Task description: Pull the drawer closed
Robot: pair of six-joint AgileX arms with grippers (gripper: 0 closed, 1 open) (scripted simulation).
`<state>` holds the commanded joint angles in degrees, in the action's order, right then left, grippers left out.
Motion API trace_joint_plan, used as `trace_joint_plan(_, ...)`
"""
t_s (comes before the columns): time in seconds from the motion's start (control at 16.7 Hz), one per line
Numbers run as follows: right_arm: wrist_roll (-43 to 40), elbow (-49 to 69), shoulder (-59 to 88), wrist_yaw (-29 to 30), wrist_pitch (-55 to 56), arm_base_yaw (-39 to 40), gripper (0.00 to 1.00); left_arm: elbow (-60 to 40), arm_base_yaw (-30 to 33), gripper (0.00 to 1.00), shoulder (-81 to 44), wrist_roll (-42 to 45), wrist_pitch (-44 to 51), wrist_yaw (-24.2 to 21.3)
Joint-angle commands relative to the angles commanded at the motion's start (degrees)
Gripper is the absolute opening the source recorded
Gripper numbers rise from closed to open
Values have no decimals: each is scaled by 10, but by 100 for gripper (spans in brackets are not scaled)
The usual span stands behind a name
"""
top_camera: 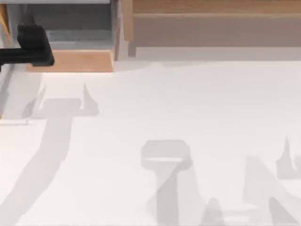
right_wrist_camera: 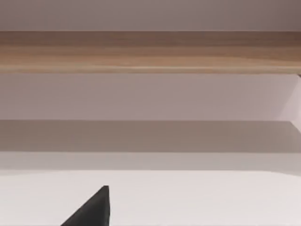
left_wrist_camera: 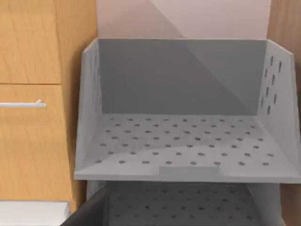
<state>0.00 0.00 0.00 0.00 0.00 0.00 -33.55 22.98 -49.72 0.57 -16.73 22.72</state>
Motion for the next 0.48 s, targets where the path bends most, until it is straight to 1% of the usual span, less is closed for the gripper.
trace_joint_plan(0.24,0,0,0,0,0,0,100,-58,40,100,-90,3,-29,39)
trace_joint_plan(0.48,0,0,0,0,0,0,100,-65,45,100,-99,3,-33,43)
